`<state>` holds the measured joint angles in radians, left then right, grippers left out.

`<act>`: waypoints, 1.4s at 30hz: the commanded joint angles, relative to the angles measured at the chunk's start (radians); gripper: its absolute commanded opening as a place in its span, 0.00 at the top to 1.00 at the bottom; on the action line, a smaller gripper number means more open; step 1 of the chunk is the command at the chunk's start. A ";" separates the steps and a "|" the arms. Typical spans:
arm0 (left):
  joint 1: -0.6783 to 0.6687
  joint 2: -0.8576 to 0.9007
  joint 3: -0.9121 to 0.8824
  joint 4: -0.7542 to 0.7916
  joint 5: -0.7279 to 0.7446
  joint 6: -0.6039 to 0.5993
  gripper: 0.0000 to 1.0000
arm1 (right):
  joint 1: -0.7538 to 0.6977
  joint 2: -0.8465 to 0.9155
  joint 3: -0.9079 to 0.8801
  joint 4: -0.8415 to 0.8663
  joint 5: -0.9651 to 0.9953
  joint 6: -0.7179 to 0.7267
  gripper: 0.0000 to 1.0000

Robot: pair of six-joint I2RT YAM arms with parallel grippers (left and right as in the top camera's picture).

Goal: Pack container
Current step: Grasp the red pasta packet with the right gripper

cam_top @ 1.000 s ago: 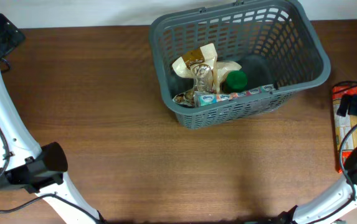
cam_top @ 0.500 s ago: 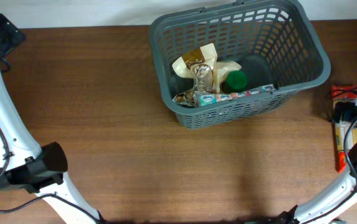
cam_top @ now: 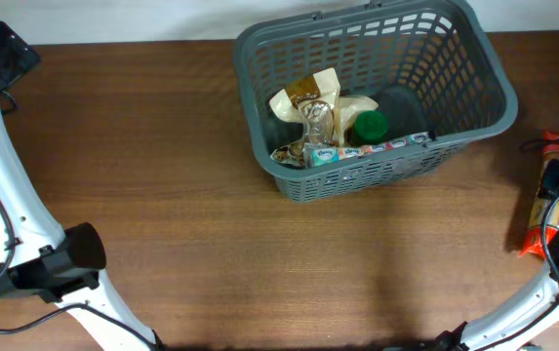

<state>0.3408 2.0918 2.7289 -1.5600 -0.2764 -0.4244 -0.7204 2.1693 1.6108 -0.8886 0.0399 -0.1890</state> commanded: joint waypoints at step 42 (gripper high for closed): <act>0.002 -0.026 0.013 0.002 0.000 -0.013 0.01 | 0.603 -0.431 0.832 -0.347 0.108 0.679 0.96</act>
<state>0.3408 2.0918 2.7289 -1.5597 -0.2764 -0.4244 -0.1734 1.7683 2.4050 -1.2709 0.0162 0.3153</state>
